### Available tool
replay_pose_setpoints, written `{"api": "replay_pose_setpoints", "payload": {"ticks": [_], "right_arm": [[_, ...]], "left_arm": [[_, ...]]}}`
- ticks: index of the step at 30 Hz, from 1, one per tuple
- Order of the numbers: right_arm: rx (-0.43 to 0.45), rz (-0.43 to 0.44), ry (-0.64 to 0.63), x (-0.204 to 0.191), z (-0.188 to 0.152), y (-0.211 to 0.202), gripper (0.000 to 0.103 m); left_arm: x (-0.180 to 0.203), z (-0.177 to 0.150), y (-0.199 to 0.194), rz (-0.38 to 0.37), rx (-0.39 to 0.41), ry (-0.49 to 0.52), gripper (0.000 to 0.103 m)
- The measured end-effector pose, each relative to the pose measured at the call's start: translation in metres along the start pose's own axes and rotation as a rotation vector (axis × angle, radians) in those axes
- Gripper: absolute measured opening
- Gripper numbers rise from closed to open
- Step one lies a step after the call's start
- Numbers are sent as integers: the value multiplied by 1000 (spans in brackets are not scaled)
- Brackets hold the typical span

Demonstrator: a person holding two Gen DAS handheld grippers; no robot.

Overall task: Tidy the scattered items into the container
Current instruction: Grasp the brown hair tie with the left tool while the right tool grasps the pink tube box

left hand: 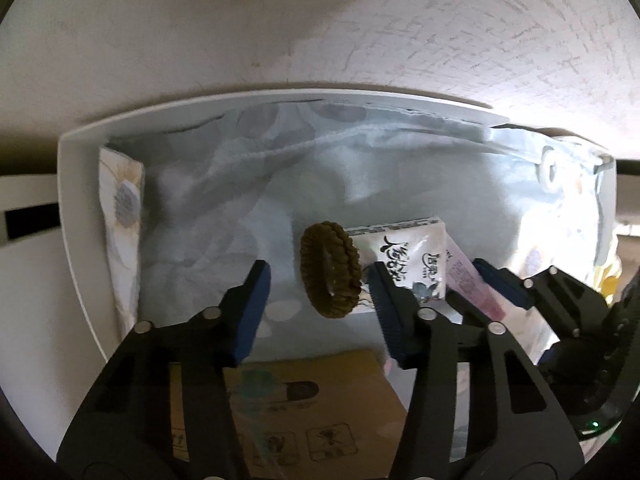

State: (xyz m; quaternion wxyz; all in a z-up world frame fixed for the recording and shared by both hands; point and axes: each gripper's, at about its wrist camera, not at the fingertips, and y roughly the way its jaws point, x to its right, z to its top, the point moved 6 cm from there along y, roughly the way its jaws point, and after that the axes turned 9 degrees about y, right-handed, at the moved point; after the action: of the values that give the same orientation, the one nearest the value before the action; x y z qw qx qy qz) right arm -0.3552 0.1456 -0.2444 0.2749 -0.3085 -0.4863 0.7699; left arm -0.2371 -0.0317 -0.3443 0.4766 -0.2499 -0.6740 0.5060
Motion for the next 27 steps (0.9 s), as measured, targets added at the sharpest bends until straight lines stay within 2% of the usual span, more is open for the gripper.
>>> {"api": "replay_pose_setpoints", "payload": {"ticks": [1, 3, 4, 5, 7, 13, 18, 20, 22, 23, 25, 27], "right_arm": [[-1, 5, 5, 1, -1, -1, 23], [7, 8, 8, 2, -3, -4, 23], [8, 11, 9, 2, -4, -6, 22], [8, 13, 10, 2, -4, -7, 22], [14, 18, 13, 4, -5, -10, 21], [31, 53, 53, 11, -7, -19, 21], [61, 67, 82, 17, -8, -36, 21], [69, 63, 82, 16, 4, -38, 21], [82, 57, 84, 17, 3, -46, 21], [87, 59, 86, 17, 2, -50, 21], [105, 59, 99, 17, 1, -63, 21], [122, 68, 115, 16, 1, -75, 21]], "left_arm": [[0, -2, 0, -19, 0, -13, 42], [0, -7, -1, -58, 5, -39, 29], [0, -9, -2, -68, 7, -47, 17], [1, -11, -3, -64, 9, -51, 10], [2, -16, -5, -34, 18, -47, 10], [5, -33, -12, -16, 44, -69, 10], [14, -49, -30, -3, 103, -78, 10], [18, -55, -39, -1, 130, -84, 10], [18, -50, -57, 3, 158, -89, 10], [-12, -37, -73, 4, 177, -92, 10], [3, -43, -93, 12, 218, -101, 10], [-24, -60, -121, 37, 283, -98, 10]]}}
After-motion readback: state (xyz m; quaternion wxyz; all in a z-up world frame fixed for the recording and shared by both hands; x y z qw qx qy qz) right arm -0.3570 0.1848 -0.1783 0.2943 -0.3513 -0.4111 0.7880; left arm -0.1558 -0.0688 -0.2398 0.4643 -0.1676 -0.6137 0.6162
